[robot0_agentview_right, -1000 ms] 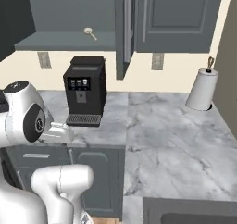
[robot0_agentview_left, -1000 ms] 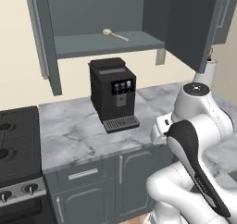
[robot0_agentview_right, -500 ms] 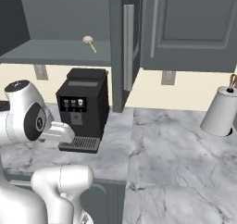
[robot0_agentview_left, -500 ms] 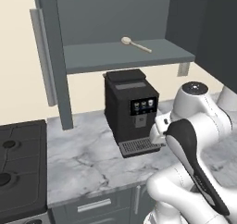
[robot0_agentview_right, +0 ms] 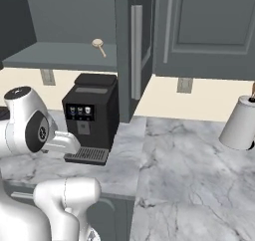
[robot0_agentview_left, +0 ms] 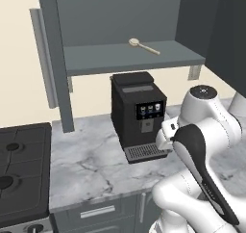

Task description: Locate and retrieve the spray and dish brush from the cabinet. Place them next to the sink.

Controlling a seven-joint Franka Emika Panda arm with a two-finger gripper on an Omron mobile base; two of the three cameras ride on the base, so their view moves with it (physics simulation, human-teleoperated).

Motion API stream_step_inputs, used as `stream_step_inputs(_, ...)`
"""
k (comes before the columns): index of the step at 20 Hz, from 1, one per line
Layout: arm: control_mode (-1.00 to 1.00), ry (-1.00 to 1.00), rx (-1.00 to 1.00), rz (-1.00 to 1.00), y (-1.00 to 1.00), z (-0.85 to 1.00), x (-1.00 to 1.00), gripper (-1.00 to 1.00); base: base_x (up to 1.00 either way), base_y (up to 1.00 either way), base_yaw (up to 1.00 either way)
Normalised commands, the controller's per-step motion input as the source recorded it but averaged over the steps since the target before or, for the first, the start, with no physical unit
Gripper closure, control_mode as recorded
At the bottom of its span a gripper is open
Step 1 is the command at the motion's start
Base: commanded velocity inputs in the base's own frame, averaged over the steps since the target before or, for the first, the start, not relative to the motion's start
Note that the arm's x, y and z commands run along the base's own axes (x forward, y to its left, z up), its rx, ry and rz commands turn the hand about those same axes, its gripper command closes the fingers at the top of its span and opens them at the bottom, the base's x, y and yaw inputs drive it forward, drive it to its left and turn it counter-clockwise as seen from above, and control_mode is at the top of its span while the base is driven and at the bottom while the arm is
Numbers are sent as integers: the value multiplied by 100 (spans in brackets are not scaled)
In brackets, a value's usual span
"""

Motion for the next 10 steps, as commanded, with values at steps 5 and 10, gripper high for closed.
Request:
stream_step_inputs(5,100,0,0,0,0,0,0,-100,0,0,0)
stream_step_inputs(10,-100,-2,0,0,1,3,0,-100,0,1,0)
